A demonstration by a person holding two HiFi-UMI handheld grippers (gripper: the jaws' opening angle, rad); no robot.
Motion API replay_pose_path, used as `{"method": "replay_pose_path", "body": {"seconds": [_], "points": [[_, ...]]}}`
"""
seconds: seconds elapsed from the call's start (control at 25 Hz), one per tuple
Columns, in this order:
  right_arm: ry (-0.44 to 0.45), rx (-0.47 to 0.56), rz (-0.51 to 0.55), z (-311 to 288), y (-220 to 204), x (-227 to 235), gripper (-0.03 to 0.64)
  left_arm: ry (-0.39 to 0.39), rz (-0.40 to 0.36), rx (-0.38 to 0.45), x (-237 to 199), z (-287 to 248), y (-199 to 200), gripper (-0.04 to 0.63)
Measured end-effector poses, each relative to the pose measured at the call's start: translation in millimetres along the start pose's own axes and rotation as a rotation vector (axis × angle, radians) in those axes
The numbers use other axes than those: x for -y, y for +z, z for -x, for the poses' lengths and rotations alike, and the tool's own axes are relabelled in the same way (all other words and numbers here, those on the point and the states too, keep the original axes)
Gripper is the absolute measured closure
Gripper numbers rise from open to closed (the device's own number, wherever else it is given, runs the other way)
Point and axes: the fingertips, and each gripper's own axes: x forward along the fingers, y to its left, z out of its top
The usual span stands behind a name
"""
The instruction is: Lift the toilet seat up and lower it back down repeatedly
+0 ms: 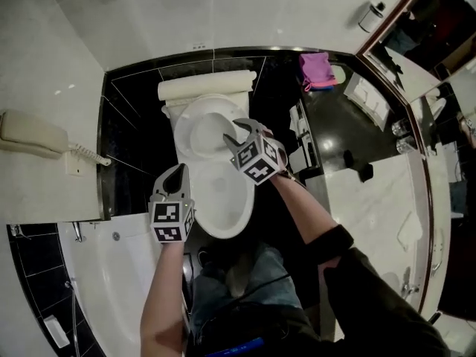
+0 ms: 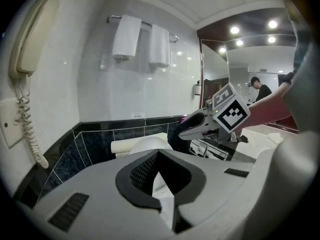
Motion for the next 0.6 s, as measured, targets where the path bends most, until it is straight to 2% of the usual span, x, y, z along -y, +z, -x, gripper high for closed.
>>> {"method": "replay_pose_path", "body": {"seconds": [0.16,0.52,0.6], "points": [[0.023,0.003,0.055,-49,-5,32,0.425,0.063,0.039,-0.03,-4,-34,-9,0.611],[0.073,-0.05,0.236,-129,-28,68,0.425,0.113,0.093,-0.069,0,-98,-29,0.611],[0.085,-0.055,0.272,-140,-30,70,0.443,0.127,0.104,-0.069,-2,-106,-31,0.611]]}}
